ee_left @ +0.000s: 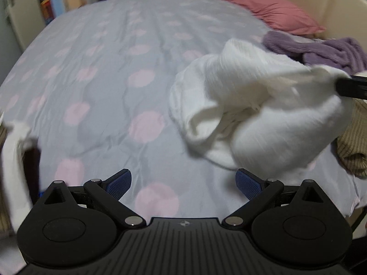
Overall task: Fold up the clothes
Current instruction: 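Lift the garment with the right tool while the left tool closes on another edge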
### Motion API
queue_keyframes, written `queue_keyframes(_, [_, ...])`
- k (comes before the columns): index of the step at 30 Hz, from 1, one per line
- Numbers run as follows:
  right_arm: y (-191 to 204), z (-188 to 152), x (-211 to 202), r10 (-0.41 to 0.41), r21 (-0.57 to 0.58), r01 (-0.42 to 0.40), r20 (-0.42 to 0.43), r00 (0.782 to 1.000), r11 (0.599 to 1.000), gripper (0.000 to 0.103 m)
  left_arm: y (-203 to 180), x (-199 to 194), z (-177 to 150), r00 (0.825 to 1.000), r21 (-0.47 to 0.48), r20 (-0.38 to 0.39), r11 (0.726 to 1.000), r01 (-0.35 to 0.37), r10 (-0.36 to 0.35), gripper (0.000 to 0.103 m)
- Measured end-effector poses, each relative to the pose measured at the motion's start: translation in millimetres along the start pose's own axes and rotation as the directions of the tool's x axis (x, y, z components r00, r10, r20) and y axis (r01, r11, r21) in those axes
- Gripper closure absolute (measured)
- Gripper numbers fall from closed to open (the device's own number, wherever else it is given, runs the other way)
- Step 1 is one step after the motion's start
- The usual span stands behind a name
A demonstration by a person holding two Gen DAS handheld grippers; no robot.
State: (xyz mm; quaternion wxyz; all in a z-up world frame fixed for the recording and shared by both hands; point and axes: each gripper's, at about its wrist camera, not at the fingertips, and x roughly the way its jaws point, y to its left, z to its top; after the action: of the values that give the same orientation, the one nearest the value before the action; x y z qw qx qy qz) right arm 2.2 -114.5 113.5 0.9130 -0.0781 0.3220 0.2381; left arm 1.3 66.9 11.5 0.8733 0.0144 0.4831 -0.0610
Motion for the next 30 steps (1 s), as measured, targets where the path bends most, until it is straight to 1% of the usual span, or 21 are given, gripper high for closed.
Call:
queue_keyframes(3, [-7,-1,-22,0.017,0.035,-0.018,0.026,1.0,0.999,0.095,-11,6,4,1.0,0.079,0.015,0.997,0.015,-0.016,0.004])
queue_keyframes(7, [-18,-1,-45,0.023,0.075,-0.027,0.054,0.998,0.997,0.095,-33,20,1,1.0,0.186,0.019,0.983,0.003,-0.006,0.004])
queue_keyframes(10, [-28,-5,-55,0.022,0.113,-0.028,0.054,0.998,0.993,0.094,-41,33,-7,1.0,0.238,0.015,0.971,-0.014,0.01,0.004])
queue_keyframes(12, [-34,-10,-57,0.022,0.128,-0.028,0.047,0.999,0.991,0.094,-44,42,-12,0.999,0.257,0.015,0.966,-0.032,0.029,0.004])
queue_keyframes(15, [-41,-16,-59,0.022,0.141,-0.027,0.037,0.999,0.99,0.094,-44,53,-16,0.998,0.257,0.027,0.964,-0.069,0.064,0.007])
queue_keyframes(18, [-48,-18,-60,0.027,0.152,-0.031,0.033,0.999,0.988,0.094,-45,59,-14,0.994,0.242,0.076,0.966,-0.092,0.076,0.008])
queue_keyframes(22, [-51,-19,-61,0.03,0.158,-0.035,0.036,0.999,0.987,0.094,-54,58,-19,0.987,0.251,0.156,0.965,-0.071,0.032,0.009])
queue_keyframes(24, [-51,-18,-63,0.04,0.154,-0.046,0.042,0.998,0.987,0.094,-58,62,-19,0.982,0.259,0.183,0.961,-0.093,0.046,0.014])
queue_keyframes(25, [-51,-18,-63,0.046,0.154,-0.052,0.045,0.998,0.987,0.094,-59,65,-18,0.981,0.255,0.186,0.961,-0.11,0.063,0.019])
queue_keyframes(26, [-51,-17,-63,0.052,0.153,-0.058,0.047,0.998,0.987,0.094,-59,69,-16,0.98,0.245,0.183,0.962,-0.119,0.074,0.02])
queue_keyframes(27, [-52,-18,-64,0.057,0.153,-0.063,0.049,0.997,0.986,0.094,-59,71,-15,0.981,0.231,0.176,0.966,-0.119,0.078,0.021])
queue_keyframes(28, [-52,-18,-65,0.062,0.154,-0.069,0.051,0.997,0.986,0.094,-57,73,-13,0.983,0.207,0.168,0.972,-0.109,0.074,0.024])
queue_keyframes(29, [-53,-19,-66,0.065,0.155,-0.072,0.052,0.997,0.985,0.094,-55,76,-11,0.985,0.183,0.16,0.978,-0.097,0.068,0.03])
queue_keyframes(30, [-54,-19,-67,0.068,0.156,-0.076,0.054,0.996,0.985,0.094,-52,79,-9,0.988,0.155,0.146,0.985,-0.076,0.053,0.033])
